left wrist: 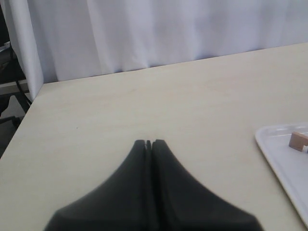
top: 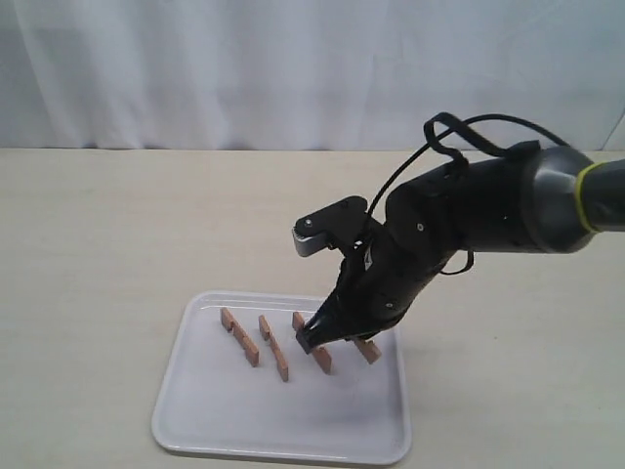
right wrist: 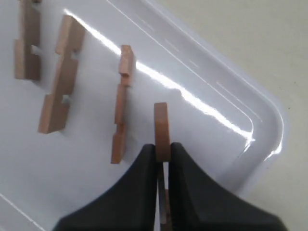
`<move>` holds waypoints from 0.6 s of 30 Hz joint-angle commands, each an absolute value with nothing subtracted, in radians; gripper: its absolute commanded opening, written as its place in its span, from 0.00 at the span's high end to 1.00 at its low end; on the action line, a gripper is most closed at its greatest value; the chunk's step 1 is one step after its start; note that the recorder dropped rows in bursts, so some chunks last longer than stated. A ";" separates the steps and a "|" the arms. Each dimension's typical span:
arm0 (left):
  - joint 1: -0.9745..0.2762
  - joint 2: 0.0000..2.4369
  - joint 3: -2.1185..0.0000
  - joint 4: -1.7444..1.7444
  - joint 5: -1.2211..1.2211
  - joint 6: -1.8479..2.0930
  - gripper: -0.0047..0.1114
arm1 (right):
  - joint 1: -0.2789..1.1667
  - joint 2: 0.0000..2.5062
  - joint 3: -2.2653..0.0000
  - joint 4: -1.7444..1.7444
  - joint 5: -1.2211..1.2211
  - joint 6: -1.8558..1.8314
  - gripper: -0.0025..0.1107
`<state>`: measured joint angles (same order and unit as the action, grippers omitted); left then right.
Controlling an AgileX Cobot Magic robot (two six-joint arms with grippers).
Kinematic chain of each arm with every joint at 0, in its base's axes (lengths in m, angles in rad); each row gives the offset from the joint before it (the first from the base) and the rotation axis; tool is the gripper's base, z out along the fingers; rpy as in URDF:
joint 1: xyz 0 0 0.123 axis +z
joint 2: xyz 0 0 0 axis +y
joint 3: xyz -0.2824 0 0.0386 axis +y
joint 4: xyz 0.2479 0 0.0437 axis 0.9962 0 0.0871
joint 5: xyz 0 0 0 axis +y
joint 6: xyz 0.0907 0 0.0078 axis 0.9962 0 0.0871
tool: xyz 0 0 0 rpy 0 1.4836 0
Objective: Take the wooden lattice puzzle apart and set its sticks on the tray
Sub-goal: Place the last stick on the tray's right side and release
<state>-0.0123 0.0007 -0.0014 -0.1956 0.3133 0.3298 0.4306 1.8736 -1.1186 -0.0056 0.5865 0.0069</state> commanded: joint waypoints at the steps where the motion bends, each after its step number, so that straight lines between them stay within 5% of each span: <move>1: -0.012 0.000 0.000 -0.194 0.304 0.322 0.96 | 0.421 1.929 -1.127 -0.015 0.546 0.015 0.94; 7: -0.012 0.000 0.000 -0.194 0.304 0.322 0.96 | 0.421 1.946 -1.127 -0.008 0.488 0.024 0.93; 18: -0.012 0.000 0.000 -0.194 0.304 0.322 0.96 | 0.421 1.923 -1.148 0.000 0.508 0.039 0.59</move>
